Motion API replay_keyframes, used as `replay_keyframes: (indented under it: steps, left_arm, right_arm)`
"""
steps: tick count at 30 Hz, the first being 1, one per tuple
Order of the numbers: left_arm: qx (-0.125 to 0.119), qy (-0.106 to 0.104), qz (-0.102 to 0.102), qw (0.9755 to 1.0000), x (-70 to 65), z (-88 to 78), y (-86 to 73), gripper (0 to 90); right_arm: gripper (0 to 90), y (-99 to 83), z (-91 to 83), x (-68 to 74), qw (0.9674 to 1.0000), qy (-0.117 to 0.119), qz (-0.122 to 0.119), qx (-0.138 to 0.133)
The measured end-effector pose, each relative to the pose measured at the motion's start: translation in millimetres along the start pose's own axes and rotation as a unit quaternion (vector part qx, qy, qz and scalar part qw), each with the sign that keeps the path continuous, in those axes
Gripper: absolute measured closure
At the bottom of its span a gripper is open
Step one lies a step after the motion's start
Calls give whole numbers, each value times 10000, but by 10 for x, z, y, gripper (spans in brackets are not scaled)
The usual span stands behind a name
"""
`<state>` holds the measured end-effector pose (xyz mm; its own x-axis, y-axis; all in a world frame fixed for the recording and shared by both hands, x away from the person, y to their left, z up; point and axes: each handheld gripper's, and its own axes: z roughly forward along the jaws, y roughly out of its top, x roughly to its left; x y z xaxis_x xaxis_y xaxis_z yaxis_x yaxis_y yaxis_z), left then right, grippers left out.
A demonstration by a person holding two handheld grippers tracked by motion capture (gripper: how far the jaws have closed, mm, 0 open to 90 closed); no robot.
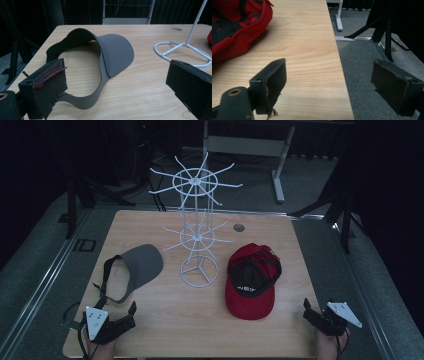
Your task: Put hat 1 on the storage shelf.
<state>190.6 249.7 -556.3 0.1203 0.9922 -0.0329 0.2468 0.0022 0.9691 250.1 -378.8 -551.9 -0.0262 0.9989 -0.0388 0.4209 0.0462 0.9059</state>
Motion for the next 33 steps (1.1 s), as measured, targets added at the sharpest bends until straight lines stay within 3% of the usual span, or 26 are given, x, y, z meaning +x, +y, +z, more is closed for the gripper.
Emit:
replay_keyframes:
  steps: [6, 13, 18, 21, 29, 33]
  left_arm:
    - [-37, -101, 18, 9999, -20, 9, -4, 35]
    - [-101, -132, 33, 9999, -72, 3, 13, 43]
    - [-149, -277, 43, 9995, -118, -26, 31, 56]
    - [-43, -348, 107, 9993, -149, -30, 36, 62]
    - [33, -402, -20, 9992, -177, -37, 33, 55]
    - [169, -306, 158, 9993, -186, -32, 31, 55]
  right_arm:
    - [133, 3, 2, -2, 9999, 106, 75, 17]
    - [136, 57, 16, 32, 9981, 596, 99, 94]
    - [137, 160, 12, 22, 9947, 945, 302, 270]
    - [138, 204, -1, 43, 9952, 917, 245, 259]
    - [138, 358, -37, 139, 9942, 1054, 24, 193]
    - [139, 451, -70, 151, 9936, 1119, -6, 120]
